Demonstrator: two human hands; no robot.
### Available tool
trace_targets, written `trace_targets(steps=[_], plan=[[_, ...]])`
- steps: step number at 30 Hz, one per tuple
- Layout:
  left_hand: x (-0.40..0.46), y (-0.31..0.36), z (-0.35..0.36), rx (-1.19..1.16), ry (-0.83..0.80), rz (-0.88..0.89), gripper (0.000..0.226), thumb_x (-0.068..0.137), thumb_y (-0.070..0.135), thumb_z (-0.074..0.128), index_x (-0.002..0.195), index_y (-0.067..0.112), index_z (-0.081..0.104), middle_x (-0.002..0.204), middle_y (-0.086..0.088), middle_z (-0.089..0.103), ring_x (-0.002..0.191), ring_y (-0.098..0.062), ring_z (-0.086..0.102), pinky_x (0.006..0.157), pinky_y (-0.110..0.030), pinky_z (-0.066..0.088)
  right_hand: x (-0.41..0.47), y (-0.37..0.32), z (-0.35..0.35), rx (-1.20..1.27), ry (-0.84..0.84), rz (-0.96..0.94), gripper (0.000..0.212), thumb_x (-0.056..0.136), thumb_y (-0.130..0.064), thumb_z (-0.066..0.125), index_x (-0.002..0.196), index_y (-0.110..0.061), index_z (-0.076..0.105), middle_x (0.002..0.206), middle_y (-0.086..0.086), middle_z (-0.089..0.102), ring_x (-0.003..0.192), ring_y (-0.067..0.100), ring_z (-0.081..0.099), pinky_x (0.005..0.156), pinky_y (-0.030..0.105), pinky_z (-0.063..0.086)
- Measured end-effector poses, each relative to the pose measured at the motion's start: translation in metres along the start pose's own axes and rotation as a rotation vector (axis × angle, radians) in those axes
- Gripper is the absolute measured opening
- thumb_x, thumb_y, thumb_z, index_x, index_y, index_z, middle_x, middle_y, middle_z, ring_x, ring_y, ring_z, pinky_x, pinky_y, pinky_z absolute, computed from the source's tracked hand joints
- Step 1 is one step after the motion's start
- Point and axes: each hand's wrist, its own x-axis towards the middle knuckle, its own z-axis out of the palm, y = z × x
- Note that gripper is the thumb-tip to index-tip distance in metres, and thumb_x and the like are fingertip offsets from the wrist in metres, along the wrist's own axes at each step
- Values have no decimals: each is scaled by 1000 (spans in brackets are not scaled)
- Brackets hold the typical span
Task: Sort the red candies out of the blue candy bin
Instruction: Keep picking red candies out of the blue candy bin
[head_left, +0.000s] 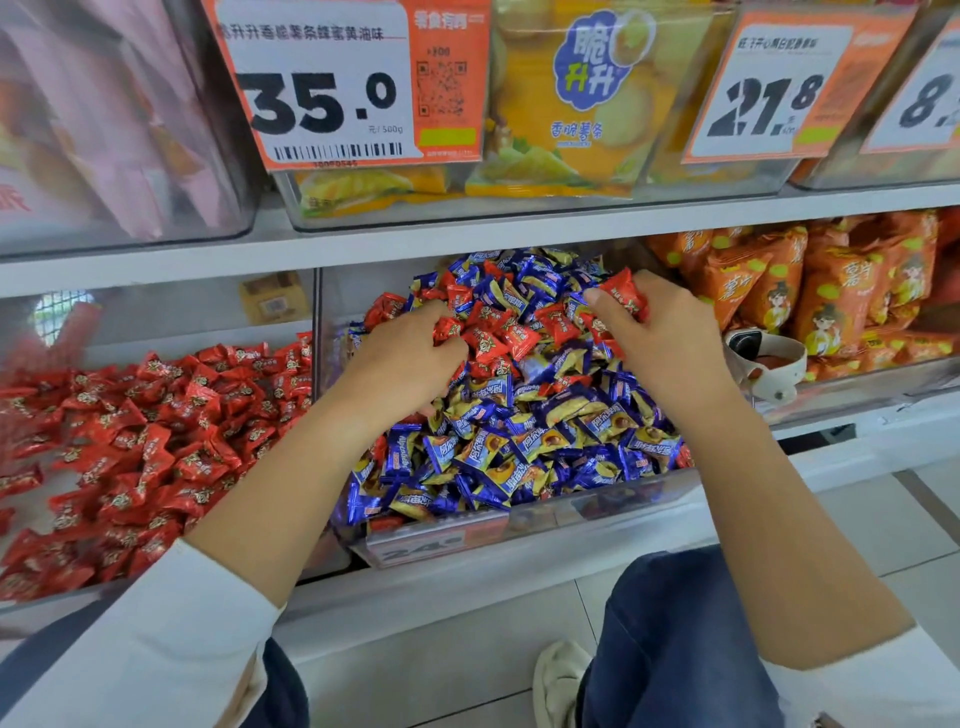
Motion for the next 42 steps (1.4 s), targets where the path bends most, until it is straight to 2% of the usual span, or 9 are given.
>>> trace_targets(steps=[6, 9, 12, 16, 19, 23, 27, 35, 42], plan=[[10, 3, 3, 223, 93, 74, 55, 96, 48, 39, 137, 12, 41, 105, -13, 65, 85, -28, 66, 74, -31, 47, 2, -4, 5, -13, -48, -33, 37, 93, -39, 54, 65, -18, 41, 52, -2, 41, 48, 16, 38, 46, 26, 27], [15, 5, 3, 278, 148, 125, 41, 96, 40, 48, 125, 12, 51, 103, -11, 61, 79, -23, 58, 70, -29, 40, 5, -6, 13, -92, -124, -84, 21, 93, -32, 55, 97, -13, 63, 77, 7, 65, 71, 26, 60, 59, 29, 39], [18, 7, 6, 300, 173, 197, 29, 96, 30, 51, 119, 13, 58, 108, -11, 63, 85, -21, 53, 72, -26, 36, 6, -10, 19, -174, -163, -103, 38, 93, -32, 55, 128, -17, 56, 102, 13, 69, 84, 32, 64, 72, 34, 49], [22, 8, 16, 419, -37, 243, 49, 97, 31, 49, 144, 25, 36, 138, -14, 47, 122, -30, 48, 98, -36, 39, 7, -15, 29, -329, -283, -106, 47, 94, -34, 54, 139, -23, 44, 105, 14, 68, 94, 33, 63, 74, 38, 51], [22, 6, 25, 488, -43, 256, 55, 98, 24, 48, 148, 28, 25, 137, -14, 44, 118, -31, 50, 94, -37, 42, 7, -17, 33, -403, -284, -147, 41, 95, -32, 53, 132, -17, 47, 98, 14, 68, 95, 33, 62, 70, 37, 50], [12, 2, 19, 387, 84, 279, 46, 98, 22, 47, 143, 25, 38, 139, -9, 45, 108, -28, 57, 91, -40, 48, 7, -13, 33, -314, -239, -151, 34, 96, -23, 50, 128, -11, 48, 65, 5, 52, 58, 22, 50, 55, 30, 43], [-17, -3, -14, 247, 178, 311, 44, 95, 28, 52, 138, 31, 44, 129, -5, 54, 93, -22, 58, 86, -31, 40, 0, -25, 21, -29, -217, -165, 30, 96, -26, 51, 125, -17, 53, 65, 3, 60, 44, 8, 46, 44, 19, 32], [-82, -106, -108, 47, 191, 33, 37, 88, 36, 63, 125, 31, 58, 125, 2, 61, 111, -19, 59, 95, -27, 41, -46, -125, 41, 365, -503, -347, 17, 95, -30, 53, 111, -29, 58, 67, -21, 58, 57, -4, 52, 58, 11, 37], [-83, -151, -131, -183, 216, -142, 34, 82, 28, 72, 115, 23, 67, 115, 4, 66, 109, -14, 60, 104, -33, 41, -48, -204, 110, 214, -604, -426, 40, 96, -39, 48, 134, -29, 47, 102, 2, 64, 95, 23, 59, 78, 29, 41]])
